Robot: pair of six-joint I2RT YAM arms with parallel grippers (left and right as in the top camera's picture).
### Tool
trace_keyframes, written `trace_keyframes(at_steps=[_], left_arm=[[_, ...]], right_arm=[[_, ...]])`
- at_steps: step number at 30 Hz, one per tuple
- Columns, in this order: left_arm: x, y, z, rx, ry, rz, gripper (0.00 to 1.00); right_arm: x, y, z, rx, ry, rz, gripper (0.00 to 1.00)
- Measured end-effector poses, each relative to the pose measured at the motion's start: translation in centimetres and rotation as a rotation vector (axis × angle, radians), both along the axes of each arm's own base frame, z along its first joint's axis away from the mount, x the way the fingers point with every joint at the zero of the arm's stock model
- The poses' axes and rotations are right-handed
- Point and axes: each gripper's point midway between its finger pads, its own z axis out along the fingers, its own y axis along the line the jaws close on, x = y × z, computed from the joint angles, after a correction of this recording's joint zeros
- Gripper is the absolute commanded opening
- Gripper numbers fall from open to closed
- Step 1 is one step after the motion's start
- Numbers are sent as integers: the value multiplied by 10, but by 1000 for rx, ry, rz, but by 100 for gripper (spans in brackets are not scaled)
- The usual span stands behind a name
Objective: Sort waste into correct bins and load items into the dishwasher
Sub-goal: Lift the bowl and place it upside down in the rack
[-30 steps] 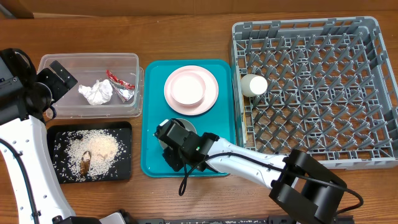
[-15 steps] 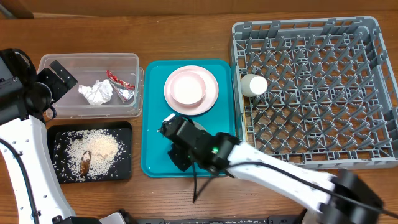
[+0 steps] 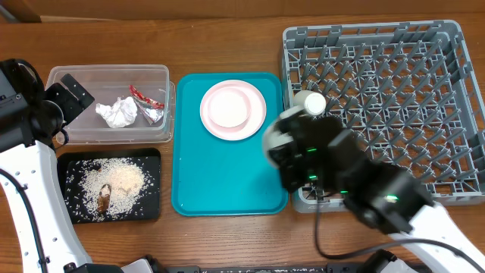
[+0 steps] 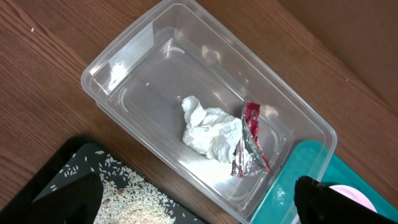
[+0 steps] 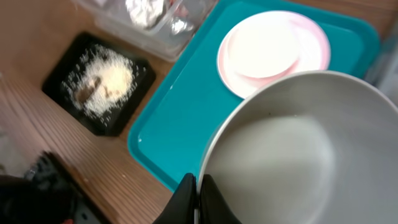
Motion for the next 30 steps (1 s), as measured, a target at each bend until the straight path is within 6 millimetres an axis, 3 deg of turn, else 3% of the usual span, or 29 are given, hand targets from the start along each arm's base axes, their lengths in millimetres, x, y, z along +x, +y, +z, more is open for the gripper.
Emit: trace_keyframes(at_steps=[6,9,20,30], left_arm=[[0,0,0,0,0,0,100],[0,0,0,0,0,0,100],[0,0,0,0,0,0,100],[0,0,0,0,0,0,100]], right_arm=[[6,-54,18,113,59,-85,4],[5,-67,15,163,122,-77,4],[9,-79,26,494,290,90,4],[42,-89,-12,610,429,112,4]])
